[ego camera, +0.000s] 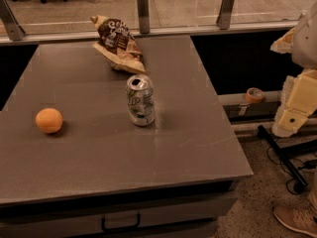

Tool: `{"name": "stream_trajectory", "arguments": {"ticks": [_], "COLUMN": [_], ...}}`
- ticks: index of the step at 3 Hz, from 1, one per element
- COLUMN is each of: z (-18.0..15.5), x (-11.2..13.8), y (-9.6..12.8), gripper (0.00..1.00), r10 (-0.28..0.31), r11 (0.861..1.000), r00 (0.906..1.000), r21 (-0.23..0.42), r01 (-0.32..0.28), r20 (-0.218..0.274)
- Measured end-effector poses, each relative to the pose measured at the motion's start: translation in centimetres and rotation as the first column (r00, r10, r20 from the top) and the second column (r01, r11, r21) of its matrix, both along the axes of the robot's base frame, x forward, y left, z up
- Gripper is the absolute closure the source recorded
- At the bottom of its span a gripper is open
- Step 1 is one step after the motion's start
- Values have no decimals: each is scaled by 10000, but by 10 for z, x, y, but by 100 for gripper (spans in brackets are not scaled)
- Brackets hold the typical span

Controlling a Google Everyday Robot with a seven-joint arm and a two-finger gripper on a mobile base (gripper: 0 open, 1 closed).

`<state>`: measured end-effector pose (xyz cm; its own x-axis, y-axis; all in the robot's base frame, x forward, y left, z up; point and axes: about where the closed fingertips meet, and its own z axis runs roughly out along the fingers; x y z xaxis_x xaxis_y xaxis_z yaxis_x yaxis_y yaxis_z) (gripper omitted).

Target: Move 7up can near orange

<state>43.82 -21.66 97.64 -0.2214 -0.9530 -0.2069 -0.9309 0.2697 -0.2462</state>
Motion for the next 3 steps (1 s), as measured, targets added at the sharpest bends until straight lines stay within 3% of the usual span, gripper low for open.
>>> {"name": "stream_trajectory", "arguments": {"ticks": [2,3], "z": [0,-8], "x": [1,4], "y": [3,20], "gripper": [0,0], "r10": [51,575], "r11": [9995,9883], "r00": [10000,9977], "r21": [303,1393], "r01": [-53,-619], "r20": [76,355]}}
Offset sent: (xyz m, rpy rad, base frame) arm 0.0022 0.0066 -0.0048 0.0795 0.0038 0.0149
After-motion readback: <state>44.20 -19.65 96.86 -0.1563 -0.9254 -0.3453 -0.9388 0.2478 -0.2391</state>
